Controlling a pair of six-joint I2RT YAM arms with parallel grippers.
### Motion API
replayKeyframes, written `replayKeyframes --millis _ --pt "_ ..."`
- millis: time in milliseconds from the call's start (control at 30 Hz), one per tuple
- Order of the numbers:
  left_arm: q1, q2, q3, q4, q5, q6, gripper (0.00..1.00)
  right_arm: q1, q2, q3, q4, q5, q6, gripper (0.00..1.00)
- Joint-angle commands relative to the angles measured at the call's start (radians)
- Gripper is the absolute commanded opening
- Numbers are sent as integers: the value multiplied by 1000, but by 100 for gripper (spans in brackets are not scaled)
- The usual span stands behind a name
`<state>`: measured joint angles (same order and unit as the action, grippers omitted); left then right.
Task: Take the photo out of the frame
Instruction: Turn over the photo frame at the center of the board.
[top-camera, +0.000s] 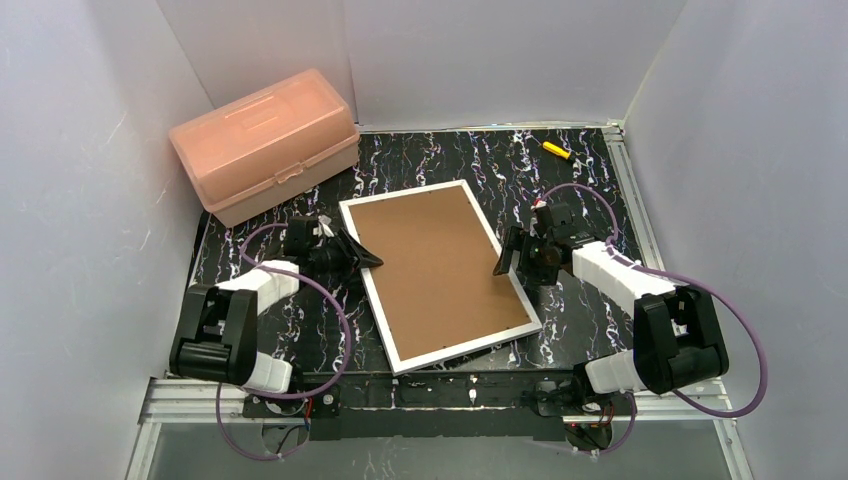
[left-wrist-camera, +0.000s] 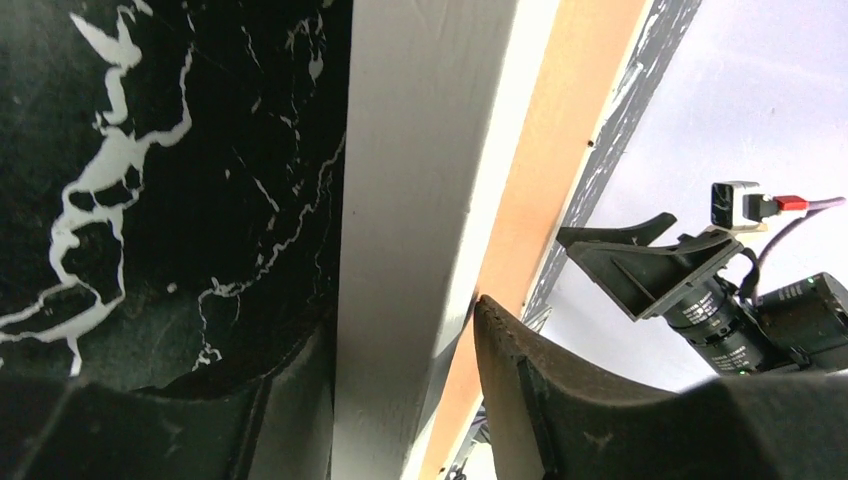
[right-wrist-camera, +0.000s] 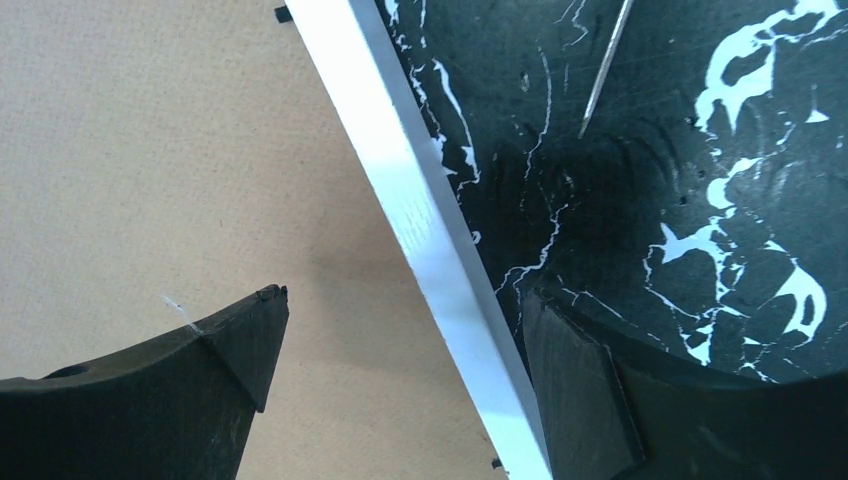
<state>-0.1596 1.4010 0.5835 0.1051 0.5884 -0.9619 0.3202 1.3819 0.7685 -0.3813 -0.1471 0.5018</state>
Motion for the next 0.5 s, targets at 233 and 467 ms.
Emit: replayKeyframes --millis 233,467 --pt "6 86 59 34 30 63 55 0 3 -47 73 36 -1 93" --pt "3 98 139 -208 -96 176 77 0 31 -59 103 -10 5 92"
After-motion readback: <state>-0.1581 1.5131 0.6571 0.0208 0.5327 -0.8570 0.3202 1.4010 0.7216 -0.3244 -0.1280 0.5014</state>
